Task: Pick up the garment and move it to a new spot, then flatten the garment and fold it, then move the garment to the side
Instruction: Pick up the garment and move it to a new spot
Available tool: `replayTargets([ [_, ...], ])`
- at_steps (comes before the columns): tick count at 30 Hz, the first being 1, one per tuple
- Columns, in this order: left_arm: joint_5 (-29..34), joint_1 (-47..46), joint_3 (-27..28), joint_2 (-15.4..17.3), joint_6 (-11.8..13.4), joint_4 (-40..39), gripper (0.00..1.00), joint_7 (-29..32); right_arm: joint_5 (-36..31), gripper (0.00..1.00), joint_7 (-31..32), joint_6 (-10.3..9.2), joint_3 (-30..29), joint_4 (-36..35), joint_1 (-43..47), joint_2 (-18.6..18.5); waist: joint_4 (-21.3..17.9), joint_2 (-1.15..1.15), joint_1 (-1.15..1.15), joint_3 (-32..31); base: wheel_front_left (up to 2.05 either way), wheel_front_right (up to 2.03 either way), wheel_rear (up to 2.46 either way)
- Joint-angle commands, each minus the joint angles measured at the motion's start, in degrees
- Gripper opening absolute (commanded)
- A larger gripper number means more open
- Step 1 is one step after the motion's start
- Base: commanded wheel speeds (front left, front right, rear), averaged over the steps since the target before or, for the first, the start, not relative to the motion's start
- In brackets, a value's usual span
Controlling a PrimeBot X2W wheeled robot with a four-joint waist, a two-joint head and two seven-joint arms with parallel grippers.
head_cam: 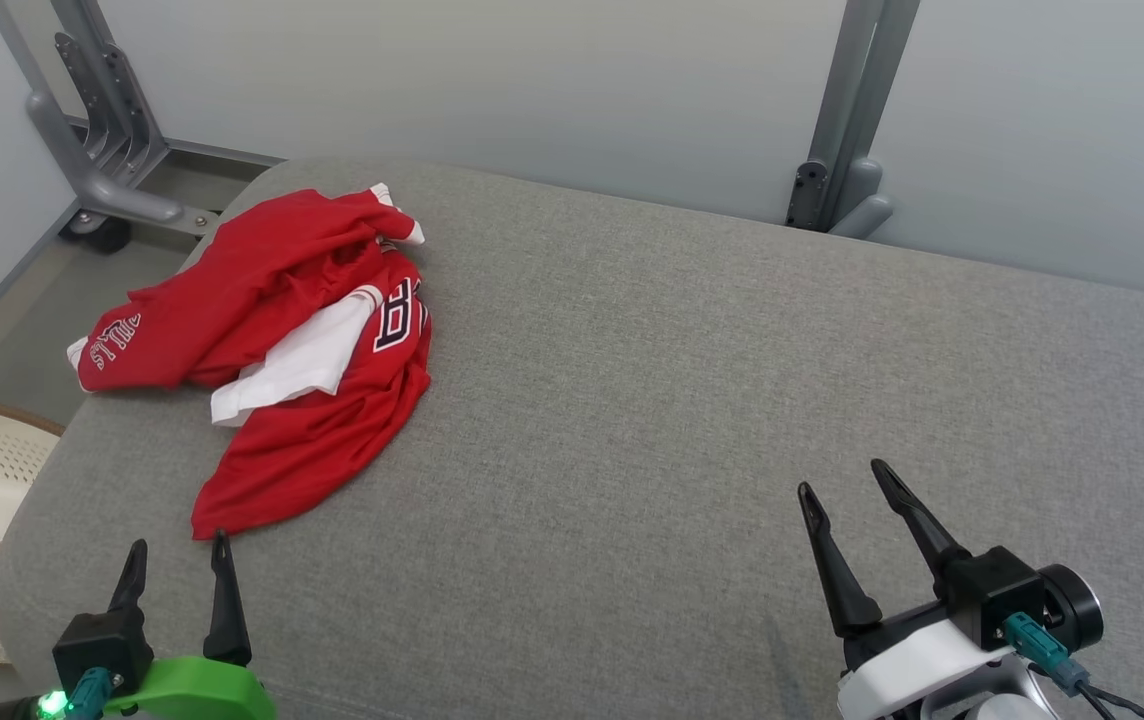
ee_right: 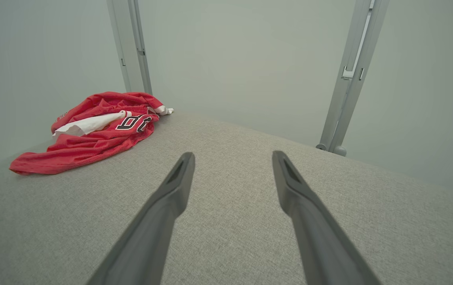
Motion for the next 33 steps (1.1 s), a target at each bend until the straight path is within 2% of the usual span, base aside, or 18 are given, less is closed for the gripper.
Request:
replayTargets([
  [1,-0.11,0.30,0.18,0.01,-0.21,-0.15,1.00,-0.19,0.30,1.00,-0.17,0.00,-0.08,-0.13,-0.50,-0.25,-0.02,0.00,0.00,0.02,0.00,0.00,0.00],
  [9,-0.92,-0.54,1.46,-0.38,-0.29,-0.05,1.00,-0.19,0.40,1.00,-0.17,0.00,-0.43,-0.44,-0.81,-0.55,-1.04,0.00,0.00,0.95,0.00,0.00,0.00],
  [15,-3.27,-6.75,2.01,0.35,-0.94,4.12,1.00,0.47,0.04,1.00,-0.18,0.00,-0.56,-1.67,-2.76,-1.43,-2.85,0.00,0.00,5.53,0.00,0.00,0.00],
  [22,-7.47,-21.37,2.81,3.08,-2.13,9.47,1.00,6.87,-0.38,1.00,-0.17,0.00,-0.32,-4.10,-8.15,-3.28,-5.88,0.00,0.00,16.65,0.00,0.00,0.00],
  [26,-9.60,-30.45,3.61,6.26,-2.76,12.16,1.00,10.80,-0.51,1.00,-0.17,0.00,-0.02,-5.97,-12.18,-4.34,-7.92,0.00,0.00,24.43,0.00,0.00,0.00],
  [28,-11.51,-37.07,4.18,9.03,-3.03,14.46,1.00,14.06,-0.53,1.00,-0.17,0.00,0.39,-7.48,-14.95,-4.82,-9.33,0.00,0.00,30.00,0.00,0.00,0.00],
  [33,-18.63,-46.37,6.60,12.88,-3.66,18.95,1.00,21.38,-0.37,1.00,-0.17,0.00,1.65,-9.29,-18.23,-5.26,-11.54,0.00,0.00,37.44,0.00,0.00,0.00],
])
